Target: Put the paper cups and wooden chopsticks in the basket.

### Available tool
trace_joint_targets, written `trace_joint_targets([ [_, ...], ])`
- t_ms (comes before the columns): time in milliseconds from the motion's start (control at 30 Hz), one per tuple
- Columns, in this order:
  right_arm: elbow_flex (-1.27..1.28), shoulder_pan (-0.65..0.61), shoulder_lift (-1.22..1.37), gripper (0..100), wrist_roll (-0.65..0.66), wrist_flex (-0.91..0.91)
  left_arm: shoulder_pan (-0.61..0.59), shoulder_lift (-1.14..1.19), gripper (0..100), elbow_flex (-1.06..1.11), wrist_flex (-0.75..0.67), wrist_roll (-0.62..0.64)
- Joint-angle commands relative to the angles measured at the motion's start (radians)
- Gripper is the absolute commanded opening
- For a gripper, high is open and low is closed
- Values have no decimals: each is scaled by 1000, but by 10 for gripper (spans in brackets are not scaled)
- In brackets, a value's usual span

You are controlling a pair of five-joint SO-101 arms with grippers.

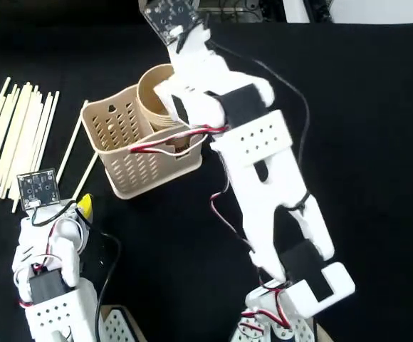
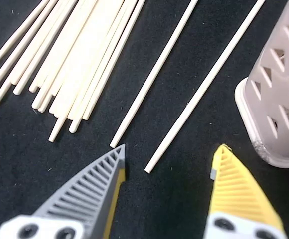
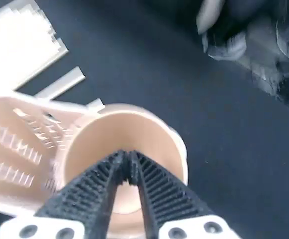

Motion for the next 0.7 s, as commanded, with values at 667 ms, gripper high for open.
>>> trace_joint_targets([
  [667, 199, 539, -426, 12, 118, 347, -81, 654, 283, -662, 44, -172],
])
